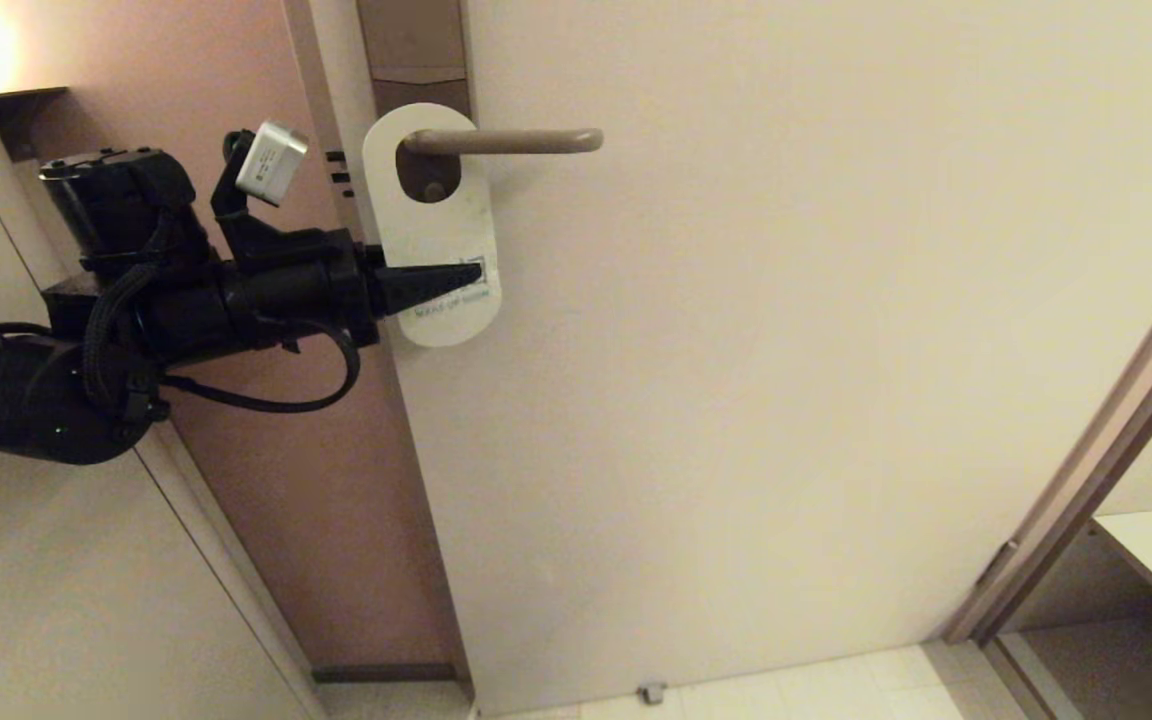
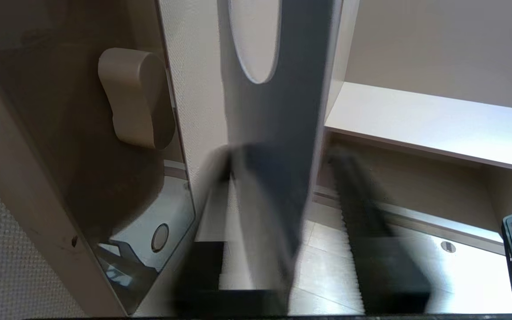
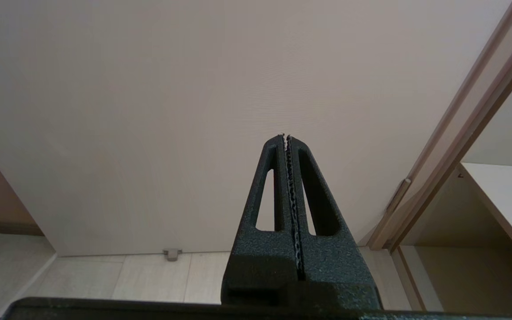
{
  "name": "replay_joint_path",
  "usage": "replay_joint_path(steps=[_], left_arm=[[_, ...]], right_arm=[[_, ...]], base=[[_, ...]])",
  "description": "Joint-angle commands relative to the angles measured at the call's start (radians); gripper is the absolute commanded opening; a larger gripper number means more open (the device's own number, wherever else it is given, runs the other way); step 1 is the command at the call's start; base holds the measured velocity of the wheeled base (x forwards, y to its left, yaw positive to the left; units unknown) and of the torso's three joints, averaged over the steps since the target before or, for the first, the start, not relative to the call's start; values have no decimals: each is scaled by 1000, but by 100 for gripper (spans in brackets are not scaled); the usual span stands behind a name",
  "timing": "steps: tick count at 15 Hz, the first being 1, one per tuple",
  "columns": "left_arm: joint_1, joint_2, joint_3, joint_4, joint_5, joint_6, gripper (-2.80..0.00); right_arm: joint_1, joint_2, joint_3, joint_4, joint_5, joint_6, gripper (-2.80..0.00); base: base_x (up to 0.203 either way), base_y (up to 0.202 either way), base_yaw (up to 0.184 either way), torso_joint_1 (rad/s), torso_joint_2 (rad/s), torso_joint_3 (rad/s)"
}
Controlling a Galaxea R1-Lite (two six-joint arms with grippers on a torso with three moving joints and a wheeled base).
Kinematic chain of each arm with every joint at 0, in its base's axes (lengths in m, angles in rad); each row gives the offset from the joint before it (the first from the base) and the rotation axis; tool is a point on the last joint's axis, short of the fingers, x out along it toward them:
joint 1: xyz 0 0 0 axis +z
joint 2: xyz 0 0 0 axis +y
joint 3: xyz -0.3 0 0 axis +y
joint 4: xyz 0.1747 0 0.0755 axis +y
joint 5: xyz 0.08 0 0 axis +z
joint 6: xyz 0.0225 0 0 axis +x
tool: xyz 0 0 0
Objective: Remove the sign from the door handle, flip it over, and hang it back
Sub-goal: Take down the sign
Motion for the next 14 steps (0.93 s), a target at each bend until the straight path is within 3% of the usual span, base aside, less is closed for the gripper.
replay_joint_path(steps=[1,14], left_arm=[[1,-2,0,-5,-5,-1,-280],[-2,-5,-45,1,18,1,-280]], right_arm=[[0,1,0,0,0,-1,-280],[0,1,0,0,0,-1,-280]], base=[[0,0,0,0,0,0],[0,0,0,0,0,0]])
